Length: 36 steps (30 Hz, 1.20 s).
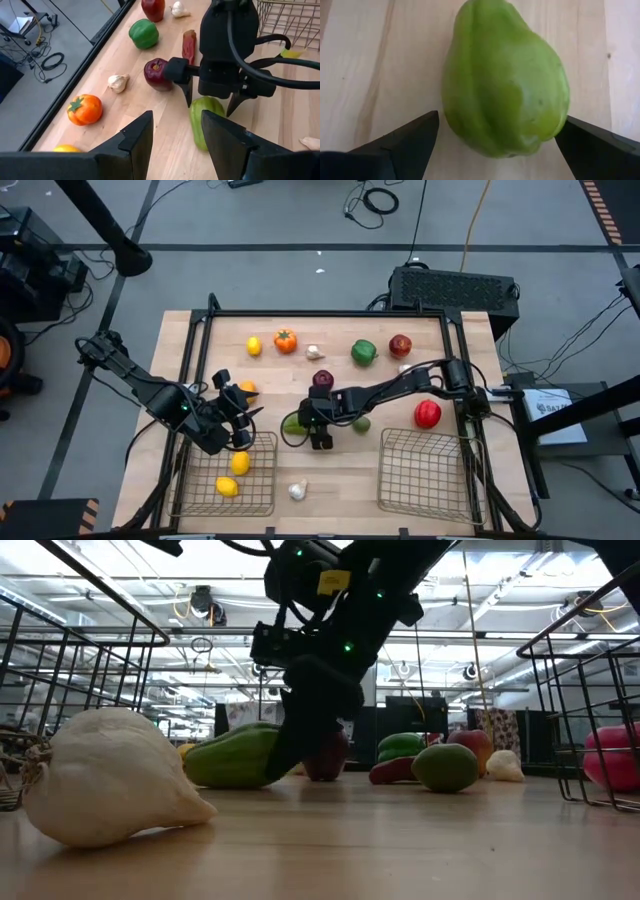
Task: Sort produce into baskets
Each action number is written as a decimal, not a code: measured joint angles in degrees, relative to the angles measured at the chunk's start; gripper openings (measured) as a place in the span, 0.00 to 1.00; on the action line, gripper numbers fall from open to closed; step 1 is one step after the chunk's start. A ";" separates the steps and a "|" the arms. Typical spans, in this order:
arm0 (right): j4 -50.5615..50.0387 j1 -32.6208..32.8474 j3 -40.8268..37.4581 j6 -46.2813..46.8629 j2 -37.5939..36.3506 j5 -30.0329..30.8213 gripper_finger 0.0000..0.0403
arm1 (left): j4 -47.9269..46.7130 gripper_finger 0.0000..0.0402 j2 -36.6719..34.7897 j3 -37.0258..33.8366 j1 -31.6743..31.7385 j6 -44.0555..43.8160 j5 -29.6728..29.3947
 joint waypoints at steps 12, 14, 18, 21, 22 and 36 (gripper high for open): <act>1.16 0.00 0.00 -1.45 -0.33 0.02 0.82 | -0.13 0.43 0.00 0.00 0.00 0.04 0.00; 1.16 0.00 0.00 -1.45 -0.33 0.02 0.79 | -0.13 0.43 0.00 0.00 0.00 0.04 0.00; 1.16 0.00 0.00 -2.19 -0.35 0.03 0.78 | -0.13 0.43 0.00 0.00 0.00 0.07 0.00; 1.16 0.00 0.00 -2.69 -0.35 0.04 0.77 | -0.13 0.43 0.00 0.00 -0.01 0.07 0.00; 1.16 0.00 0.00 -2.72 -0.35 0.04 0.77 | -0.13 0.43 0.00 0.00 -0.01 0.07 0.00; -12.66 1.93 5.82 0.81 -6.03 -0.18 0.77 | -0.11 0.43 0.00 0.00 0.00 0.04 0.03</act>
